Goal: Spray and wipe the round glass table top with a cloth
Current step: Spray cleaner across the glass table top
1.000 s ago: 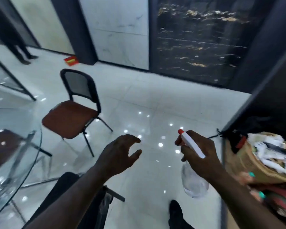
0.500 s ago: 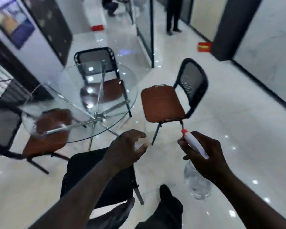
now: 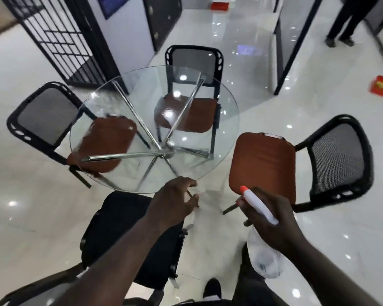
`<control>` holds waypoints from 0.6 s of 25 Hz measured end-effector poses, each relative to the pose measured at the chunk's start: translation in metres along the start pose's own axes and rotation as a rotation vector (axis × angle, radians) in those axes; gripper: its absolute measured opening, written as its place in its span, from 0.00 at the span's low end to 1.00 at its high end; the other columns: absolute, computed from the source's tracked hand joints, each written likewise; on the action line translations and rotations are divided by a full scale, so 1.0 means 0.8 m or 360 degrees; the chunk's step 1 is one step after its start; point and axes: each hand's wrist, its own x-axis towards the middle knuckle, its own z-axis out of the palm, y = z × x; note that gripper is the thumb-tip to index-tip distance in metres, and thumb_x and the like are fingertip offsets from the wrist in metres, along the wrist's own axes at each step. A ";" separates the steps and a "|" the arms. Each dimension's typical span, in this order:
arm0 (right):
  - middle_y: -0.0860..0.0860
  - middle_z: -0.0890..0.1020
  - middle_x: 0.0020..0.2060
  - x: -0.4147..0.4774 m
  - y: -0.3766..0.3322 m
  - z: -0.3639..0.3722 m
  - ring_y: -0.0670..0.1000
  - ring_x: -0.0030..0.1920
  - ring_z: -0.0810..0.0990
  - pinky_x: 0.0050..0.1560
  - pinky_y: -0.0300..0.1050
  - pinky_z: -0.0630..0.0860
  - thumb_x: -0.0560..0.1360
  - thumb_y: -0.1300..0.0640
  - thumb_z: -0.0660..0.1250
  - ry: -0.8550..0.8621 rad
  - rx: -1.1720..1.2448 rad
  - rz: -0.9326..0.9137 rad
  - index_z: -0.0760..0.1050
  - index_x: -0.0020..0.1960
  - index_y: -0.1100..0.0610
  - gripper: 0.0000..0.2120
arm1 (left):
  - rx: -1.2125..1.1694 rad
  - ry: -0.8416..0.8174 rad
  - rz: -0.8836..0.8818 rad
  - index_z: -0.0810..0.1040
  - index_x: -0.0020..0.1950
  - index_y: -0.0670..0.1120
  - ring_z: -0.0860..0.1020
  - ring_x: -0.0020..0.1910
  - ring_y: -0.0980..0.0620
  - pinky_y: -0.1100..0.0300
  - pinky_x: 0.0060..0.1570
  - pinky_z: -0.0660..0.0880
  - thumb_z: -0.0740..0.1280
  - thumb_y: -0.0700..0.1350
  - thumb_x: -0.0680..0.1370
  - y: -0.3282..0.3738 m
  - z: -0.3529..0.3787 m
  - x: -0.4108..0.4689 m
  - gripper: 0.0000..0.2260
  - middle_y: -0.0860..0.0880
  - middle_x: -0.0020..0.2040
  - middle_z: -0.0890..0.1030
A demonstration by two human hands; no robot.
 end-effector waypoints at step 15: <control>0.50 0.77 0.29 0.403 0.180 -0.021 0.54 0.32 0.79 0.35 0.53 0.74 0.78 0.51 0.67 -0.0620 -0.0562 -0.0040 0.71 0.38 0.53 0.12 | 0.0450 -0.0471 -0.0727 0.59 0.84 0.47 0.56 0.82 0.45 0.46 0.78 0.64 0.71 0.56 0.79 -0.056 0.139 0.244 0.37 0.47 0.86 0.52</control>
